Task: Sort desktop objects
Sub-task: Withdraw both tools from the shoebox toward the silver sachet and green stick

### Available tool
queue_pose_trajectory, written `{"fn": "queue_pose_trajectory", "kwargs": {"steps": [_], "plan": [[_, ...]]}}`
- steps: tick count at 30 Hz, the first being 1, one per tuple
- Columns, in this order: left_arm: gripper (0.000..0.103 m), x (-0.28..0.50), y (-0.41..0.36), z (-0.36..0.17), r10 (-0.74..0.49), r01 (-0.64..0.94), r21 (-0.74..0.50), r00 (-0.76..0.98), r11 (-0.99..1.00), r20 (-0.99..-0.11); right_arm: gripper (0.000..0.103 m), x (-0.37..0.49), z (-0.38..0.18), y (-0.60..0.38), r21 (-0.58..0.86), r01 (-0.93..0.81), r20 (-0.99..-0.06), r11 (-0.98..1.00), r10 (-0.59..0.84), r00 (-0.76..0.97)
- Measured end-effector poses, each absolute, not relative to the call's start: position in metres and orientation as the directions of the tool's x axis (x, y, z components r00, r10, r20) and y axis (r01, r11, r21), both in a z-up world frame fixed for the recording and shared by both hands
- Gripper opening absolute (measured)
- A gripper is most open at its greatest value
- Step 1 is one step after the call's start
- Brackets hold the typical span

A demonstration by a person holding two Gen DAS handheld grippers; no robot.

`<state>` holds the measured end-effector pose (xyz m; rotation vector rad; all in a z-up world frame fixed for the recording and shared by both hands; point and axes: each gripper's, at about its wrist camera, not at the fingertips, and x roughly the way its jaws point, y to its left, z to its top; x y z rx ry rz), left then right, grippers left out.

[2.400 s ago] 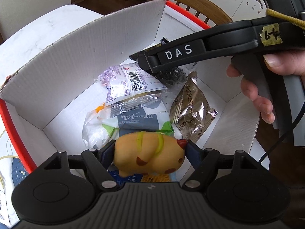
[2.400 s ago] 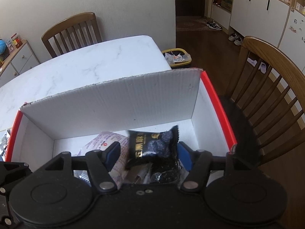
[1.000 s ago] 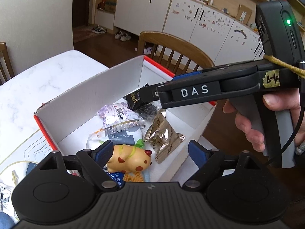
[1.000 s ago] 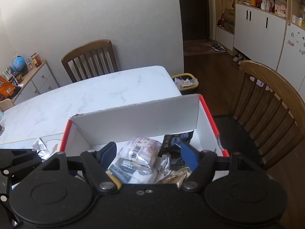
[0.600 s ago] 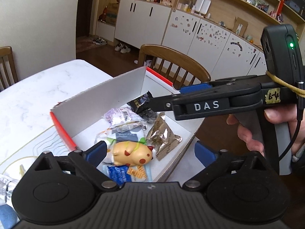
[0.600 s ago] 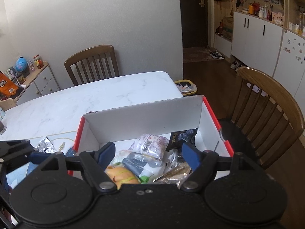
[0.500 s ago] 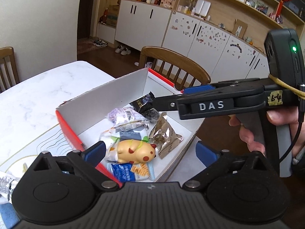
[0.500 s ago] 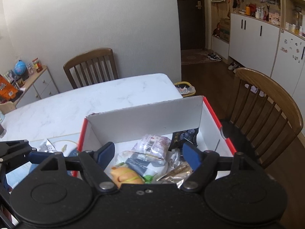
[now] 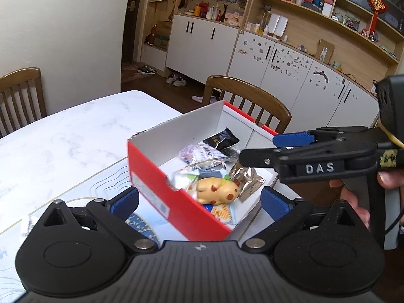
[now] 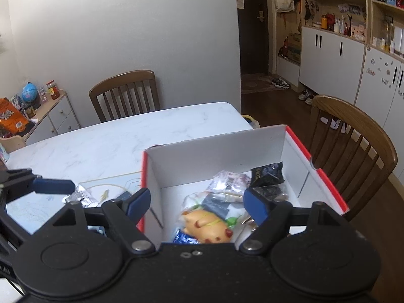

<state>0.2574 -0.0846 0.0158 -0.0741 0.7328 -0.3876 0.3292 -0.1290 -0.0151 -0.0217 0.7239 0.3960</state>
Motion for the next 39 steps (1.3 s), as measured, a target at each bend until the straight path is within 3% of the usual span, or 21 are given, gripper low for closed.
{"fn": "queue_pose_trajectory", "kwargs": {"steps": [19, 39], "plan": [[0.103, 0.231, 0.013, 0.020, -0.290, 0.226, -0.182, 0.739, 0.957, -0.607, 0.081, 0.264, -0.010, -0.053, 0.062, -0.399, -0.569, 0.915, 0.361, 0.739], [0.103, 0.237, 0.072, -0.025, -0.205, 0.165, -0.123, 0.736, 0.979, -0.645, 0.081, 0.241, -0.056, 0.024, 0.036, -0.488, -0.598, 0.872, 0.410, 0.688]]}}
